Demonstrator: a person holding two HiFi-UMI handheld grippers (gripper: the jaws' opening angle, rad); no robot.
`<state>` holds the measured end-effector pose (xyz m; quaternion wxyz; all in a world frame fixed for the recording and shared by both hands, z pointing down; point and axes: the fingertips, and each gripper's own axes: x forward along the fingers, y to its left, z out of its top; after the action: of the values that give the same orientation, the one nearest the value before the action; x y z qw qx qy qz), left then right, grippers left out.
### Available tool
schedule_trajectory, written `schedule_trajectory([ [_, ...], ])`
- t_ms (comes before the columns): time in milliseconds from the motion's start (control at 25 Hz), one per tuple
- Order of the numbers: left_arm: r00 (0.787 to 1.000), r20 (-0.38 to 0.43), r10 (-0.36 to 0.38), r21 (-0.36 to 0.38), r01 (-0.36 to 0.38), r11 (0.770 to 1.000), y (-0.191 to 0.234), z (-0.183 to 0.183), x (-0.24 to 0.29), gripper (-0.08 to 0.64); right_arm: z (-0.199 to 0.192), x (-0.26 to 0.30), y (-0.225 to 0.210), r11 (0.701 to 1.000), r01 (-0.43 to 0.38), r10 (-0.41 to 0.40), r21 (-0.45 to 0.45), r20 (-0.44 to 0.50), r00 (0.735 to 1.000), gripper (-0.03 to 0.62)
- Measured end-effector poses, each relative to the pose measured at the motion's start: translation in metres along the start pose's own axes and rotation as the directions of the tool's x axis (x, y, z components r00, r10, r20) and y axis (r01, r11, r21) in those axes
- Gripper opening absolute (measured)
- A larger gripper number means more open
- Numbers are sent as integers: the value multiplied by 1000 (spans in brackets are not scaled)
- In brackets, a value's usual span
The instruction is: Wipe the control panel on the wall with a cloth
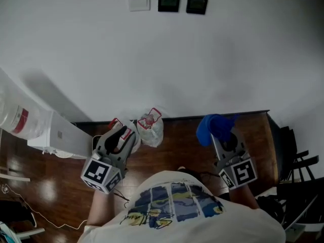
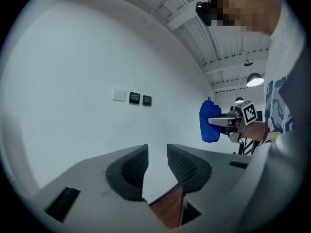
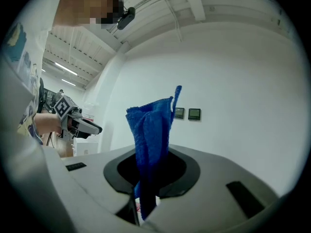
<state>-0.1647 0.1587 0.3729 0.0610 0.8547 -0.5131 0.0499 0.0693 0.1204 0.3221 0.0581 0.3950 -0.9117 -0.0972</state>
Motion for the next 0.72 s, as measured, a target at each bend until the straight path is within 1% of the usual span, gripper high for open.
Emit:
schedule_trajectory([
  [80,1000,5,-3,-5,3,1000,-4,4,0,107,-4,-9,-5,1000,15,-15,22,-5,1000,75],
  [160,1000,8,-21,-9,21,1000,-12,7,1,107,-6,-19,-13,998,36,-36,48,-6,999,75],
  [320,999,-14,-49,15,50,999,-25,4,3,107,-11,-34,-19,996,67,-67,65,-7,998,75],
  [440,998,-28,-60,17,60,998,-31,-1,4,107,-14,-41,-14,995,65,-64,69,-12,998,75],
  [720,997,-27,-68,19,68,997,-44,-5,-4,107,-18,-49,-3,997,45,-44,64,-16,999,75],
])
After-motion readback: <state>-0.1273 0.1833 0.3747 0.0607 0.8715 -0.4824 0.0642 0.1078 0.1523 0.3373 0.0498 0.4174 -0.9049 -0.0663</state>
